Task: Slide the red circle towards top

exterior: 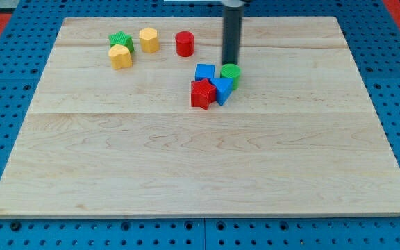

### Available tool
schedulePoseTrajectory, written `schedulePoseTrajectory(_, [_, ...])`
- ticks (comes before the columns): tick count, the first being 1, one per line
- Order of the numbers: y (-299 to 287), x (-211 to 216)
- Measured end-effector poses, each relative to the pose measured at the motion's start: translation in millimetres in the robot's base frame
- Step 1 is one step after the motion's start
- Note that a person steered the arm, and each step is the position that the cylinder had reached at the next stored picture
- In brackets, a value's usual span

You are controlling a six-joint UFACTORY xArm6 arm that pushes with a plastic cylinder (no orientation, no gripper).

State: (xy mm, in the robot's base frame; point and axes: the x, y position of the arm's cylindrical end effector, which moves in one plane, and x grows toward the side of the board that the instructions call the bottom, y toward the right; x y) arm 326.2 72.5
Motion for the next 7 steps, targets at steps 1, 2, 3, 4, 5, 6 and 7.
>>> schedulePoseTrajectory(1, [15,28])
schedulePoseTrajectory(2, [-3,35])
schedulePoseTrajectory(3, [-9,35])
schedulePoseTrajectory(4, [10,36])
schedulePoseTrajectory(5, [63,53])
schedulePoseTrajectory(6, [55,90])
schedulePoseTrajectory(7, [32,92])
